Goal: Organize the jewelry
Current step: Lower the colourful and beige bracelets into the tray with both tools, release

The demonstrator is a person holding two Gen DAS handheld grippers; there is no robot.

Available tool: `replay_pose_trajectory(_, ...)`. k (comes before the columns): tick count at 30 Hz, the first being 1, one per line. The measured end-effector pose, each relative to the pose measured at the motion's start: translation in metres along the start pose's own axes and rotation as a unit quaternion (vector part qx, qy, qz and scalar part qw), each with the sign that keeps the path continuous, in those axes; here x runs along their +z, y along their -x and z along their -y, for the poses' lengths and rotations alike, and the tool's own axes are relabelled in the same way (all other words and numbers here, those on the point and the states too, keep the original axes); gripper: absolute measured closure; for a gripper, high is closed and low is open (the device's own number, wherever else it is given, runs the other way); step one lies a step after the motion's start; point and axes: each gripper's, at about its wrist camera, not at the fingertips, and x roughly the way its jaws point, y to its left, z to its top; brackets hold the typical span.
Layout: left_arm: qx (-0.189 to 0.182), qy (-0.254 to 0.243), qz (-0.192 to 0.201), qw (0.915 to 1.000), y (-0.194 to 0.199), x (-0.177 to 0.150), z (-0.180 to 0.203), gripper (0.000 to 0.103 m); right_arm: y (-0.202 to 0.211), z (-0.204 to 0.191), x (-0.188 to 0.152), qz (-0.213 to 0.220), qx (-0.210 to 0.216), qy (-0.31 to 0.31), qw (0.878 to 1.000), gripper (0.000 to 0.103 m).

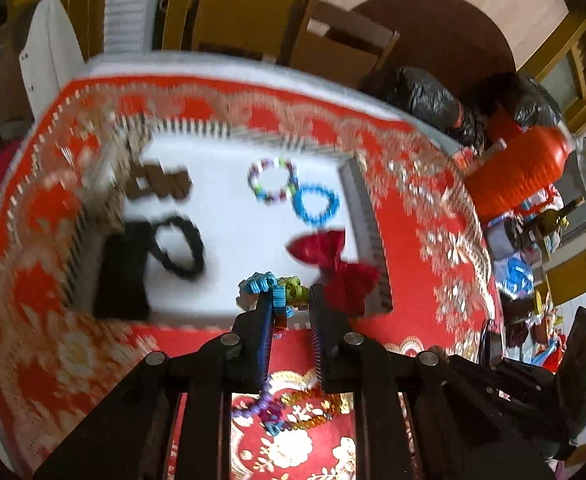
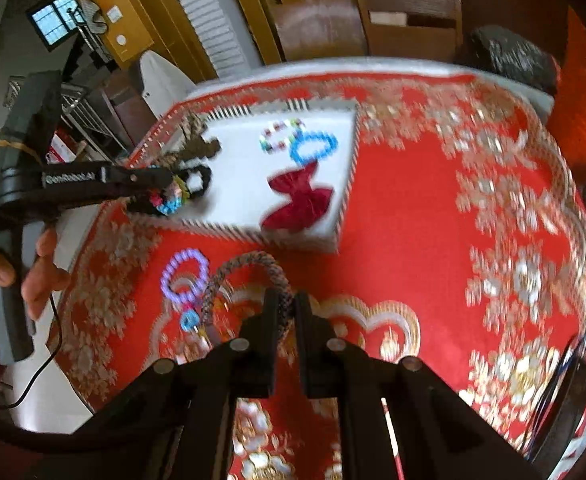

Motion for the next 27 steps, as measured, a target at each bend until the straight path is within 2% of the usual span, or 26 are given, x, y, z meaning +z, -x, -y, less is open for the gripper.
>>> replay_pose_trajectory(7,0.053,-0.028,0.015,0.9981,0.01,0.039,-0.008,0.097,-0.007,-0.016,0.043,0.02,-0.004,0.02,1.0,0.095)
replay_pose_trajectory(13,0.07,-0.038,0.003,0.9968,-0.006,0.066,-0.019,0.097,-0.03,-0.023,0.066,0.007,-0.008,0.027,1.0,0.095)
replay_pose_trajectory(20,0.062,-0.04,-0.017,0.9971,-0.035,0.094,-0.028,0.097,-0.062,-0.021,0.082,-0.012,0.0,0.012,1.0,0.095)
replay_pose_trajectory(27,0.03,-0.025,-0.037,0.9985,-0.074,0.122,-0.041,0.097,-0.104,-0.018,0.094,-0.036,0.01,0.005,0.999,0.095)
